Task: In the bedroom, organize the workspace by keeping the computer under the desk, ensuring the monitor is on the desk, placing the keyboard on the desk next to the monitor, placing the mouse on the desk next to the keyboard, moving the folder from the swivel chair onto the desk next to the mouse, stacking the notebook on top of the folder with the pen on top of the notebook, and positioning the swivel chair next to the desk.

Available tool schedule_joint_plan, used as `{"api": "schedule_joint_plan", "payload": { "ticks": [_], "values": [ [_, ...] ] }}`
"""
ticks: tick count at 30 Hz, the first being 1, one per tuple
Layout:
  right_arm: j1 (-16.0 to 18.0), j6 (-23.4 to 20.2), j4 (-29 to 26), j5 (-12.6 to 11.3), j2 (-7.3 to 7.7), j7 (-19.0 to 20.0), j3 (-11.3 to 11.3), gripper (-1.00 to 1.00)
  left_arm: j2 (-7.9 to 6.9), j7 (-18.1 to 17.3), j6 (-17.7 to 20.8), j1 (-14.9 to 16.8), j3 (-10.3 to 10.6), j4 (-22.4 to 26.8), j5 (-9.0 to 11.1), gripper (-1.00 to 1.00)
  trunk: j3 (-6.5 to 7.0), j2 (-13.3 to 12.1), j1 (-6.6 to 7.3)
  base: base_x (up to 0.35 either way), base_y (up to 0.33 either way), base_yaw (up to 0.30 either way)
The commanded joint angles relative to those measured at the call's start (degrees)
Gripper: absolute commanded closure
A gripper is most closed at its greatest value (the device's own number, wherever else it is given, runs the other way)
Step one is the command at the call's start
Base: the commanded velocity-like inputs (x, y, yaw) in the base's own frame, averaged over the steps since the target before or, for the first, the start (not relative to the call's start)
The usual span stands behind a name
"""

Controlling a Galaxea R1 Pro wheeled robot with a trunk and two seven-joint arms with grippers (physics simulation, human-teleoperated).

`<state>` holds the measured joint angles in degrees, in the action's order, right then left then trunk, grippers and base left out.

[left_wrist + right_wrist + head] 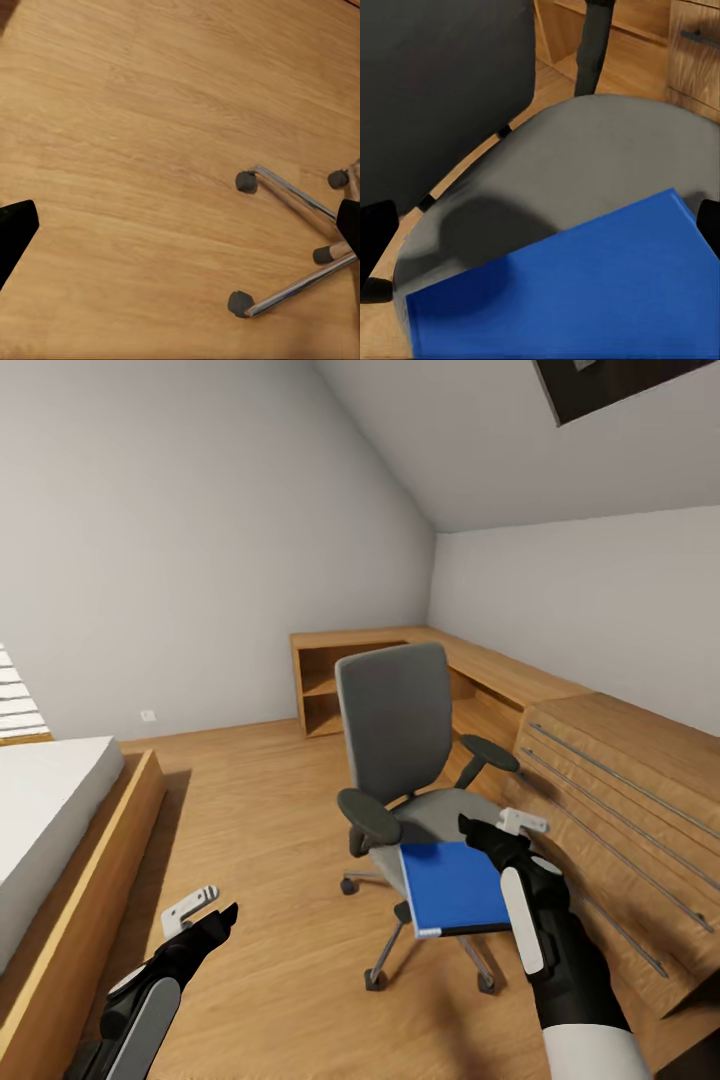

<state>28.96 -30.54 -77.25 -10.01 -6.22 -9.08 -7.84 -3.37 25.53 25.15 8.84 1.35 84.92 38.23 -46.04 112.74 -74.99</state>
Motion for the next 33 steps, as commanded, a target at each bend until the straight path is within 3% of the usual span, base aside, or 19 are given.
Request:
{"api": "schedule_joint_plan", "payload": {
  "ticks": [1,6,7,15,19,30,33],
  "values": [
    [0.0,-0.2,-0.1,-0.6,-0.03,-0.4,-0.1,-1.0,-0.06,0.6,0.1,0.0,0.1,0.1,0.6,-1.0,-0.06,0.0,0.01,-0.066,0.086,-0.036],
    [0.0,-0.2,0.1,-3.5,0.17,-0.3,-0.7,-1.0,-0.1,0.4,0.4,0.0,2.1,0.7,0.5,-1.0,-0.06,0.0,0.01,-0.013,0.017,-0.21],
    [0.0,-0.3,0.1,-6.8,0.43,-0.3,-2.0,-1.0,-0.13,0.6,0.2,0.0,3.4,0.7,0.5,-1.0,-0.24,0.4,-0.21,-0.001,0.002,-0.25],
    [0.0,-0.7,0.1,-11.3,0.95,-0.2,-6.2,-1.0,-0.14,0.8,0.1,0.0,4.2,0.8,0.4,-1.0,-1.67,3.6,-1.96,-0.001,0.001,-0.253],
    [0.0,-0.8,0.1,-14.2,1.02,0.0,-9.6,-1.0,-0.15,0.9,0.1,0.0,4.2,0.7,0.4,-1.0,-2.39,5.2,-2.84,0.0,0.0,-0.255],
    [0.0,-0.5,1.8,-16.0,1.28,0.7,-11.6,-1.0,-0.14,1.0,0.1,0.0,4.3,0.6,0.4,-1.0,-4.36,9.6,-5.26,0.0,0.0,-0.257],
    [0.0,-0.3,3.9,-16.1,1.3,2.8,-12.6,-1.0,-0.15,1.0,0.1,0.0,4.2,0.6,0.4,-1.0,-4.9,10.9,-5.92,0.0,0.0,-0.186]
  ]
}}
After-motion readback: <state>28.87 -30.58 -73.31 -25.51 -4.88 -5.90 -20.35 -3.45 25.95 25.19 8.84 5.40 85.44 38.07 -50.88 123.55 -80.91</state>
